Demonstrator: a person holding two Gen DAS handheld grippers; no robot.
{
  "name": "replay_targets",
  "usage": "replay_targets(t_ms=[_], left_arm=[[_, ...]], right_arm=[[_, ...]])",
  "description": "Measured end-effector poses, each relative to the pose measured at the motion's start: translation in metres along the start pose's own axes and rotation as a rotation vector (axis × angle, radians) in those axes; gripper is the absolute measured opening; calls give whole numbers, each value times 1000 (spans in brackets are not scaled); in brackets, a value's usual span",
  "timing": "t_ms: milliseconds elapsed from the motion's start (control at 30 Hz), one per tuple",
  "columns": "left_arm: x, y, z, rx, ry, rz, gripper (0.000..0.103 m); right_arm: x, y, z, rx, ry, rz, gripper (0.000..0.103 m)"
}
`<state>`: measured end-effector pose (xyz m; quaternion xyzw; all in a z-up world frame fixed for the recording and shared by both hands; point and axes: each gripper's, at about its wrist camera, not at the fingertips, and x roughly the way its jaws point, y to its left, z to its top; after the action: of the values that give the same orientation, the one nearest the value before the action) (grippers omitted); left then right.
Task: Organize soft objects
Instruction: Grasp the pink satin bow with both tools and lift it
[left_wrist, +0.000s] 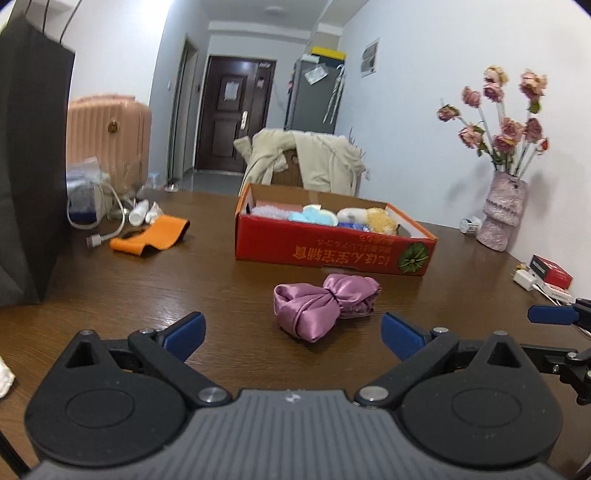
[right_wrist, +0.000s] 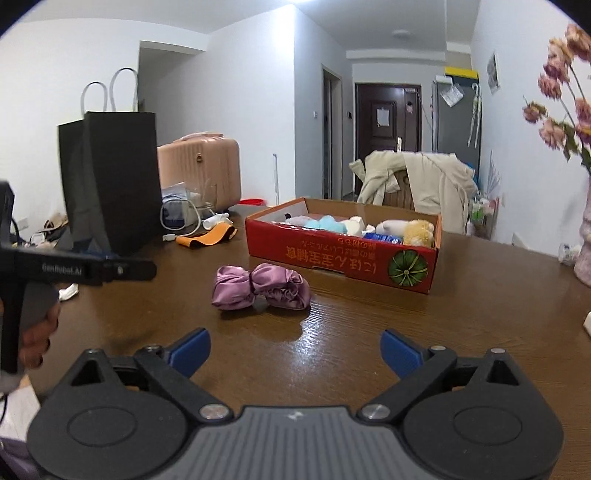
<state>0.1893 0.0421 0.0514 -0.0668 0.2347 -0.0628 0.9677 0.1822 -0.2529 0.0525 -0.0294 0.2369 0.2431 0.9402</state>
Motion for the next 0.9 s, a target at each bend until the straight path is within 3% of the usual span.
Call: replay_targets(t_ms=[100, 200, 400, 500, 600, 733, 900], left_arm=[[25, 6, 7, -52, 29, 27, 103], [50, 15, 13, -105, 49, 4, 103], [94, 12, 14, -72, 105, -52, 100], [110, 16, 13, -86, 123, -60, 88], [127, 24, 14, -120, 156, -90, 76], [144, 29, 19, -137, 175, -166, 49], [154, 34, 16, -179, 190, -201, 45]], right_arm=[[21, -9, 11, 46, 9, 6, 92], [48, -15, 22, 69, 20, -1, 88], [111, -21, 42, 103, 69, 38, 77], [145, -27, 49, 129, 78, 71, 62], [180, -28, 48, 118, 138, 83, 57], [210, -36, 47, 206, 168, 151, 48], [228, -44, 45, 297, 184, 211, 27]])
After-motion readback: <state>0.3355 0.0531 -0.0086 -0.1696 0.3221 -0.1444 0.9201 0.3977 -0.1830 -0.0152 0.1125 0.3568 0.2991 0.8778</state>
